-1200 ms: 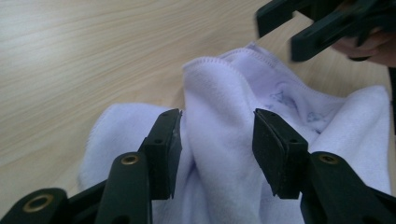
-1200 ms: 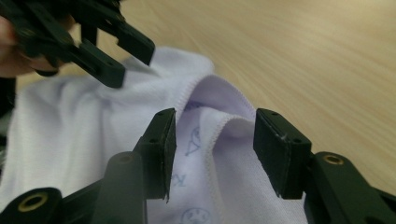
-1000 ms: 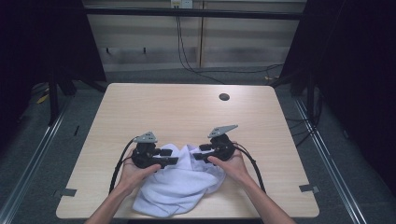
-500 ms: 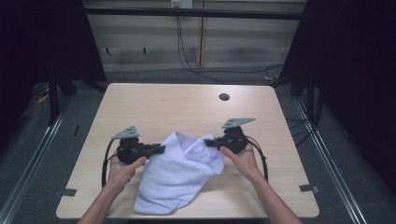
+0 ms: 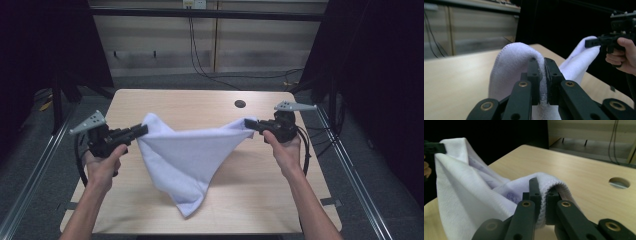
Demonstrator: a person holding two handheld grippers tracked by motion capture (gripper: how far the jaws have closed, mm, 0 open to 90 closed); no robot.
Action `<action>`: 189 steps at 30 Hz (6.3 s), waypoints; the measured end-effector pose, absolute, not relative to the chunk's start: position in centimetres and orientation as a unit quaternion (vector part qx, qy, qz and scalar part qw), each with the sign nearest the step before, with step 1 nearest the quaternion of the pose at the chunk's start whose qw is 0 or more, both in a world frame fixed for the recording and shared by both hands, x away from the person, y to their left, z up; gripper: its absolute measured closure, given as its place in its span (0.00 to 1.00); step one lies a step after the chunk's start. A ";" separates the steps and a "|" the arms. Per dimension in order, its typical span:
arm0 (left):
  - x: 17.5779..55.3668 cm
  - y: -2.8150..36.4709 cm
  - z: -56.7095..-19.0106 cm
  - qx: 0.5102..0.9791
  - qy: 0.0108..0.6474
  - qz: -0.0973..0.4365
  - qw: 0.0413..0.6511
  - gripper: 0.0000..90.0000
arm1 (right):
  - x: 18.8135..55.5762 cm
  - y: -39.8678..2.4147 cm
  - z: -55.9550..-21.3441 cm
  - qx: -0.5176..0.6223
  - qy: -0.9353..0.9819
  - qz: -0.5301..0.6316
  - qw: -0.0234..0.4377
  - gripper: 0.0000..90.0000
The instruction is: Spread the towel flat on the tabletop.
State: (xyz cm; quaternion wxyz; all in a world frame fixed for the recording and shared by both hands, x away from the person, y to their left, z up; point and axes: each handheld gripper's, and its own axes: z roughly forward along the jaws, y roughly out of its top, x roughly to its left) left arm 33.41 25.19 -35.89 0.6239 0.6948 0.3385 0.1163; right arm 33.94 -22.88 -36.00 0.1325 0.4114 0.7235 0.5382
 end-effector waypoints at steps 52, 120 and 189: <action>25.6 21.7 -47.2 0.809 0.320 -0.019 0.493 0.91 | 24.6 -27.6 -48.1 0.475 0.780 0.405 0.059 0.71; 28.3 19.0 -50.1 0.874 0.278 0.000 0.398 1.00 | 24.9 -22.0 -46.3 0.366 0.821 0.433 0.067 0.79; 35.7 22.1 -49.3 0.833 0.377 0.044 0.403 0.68 | 25.7 -22.9 -45.7 0.383 0.789 0.478 0.046 0.97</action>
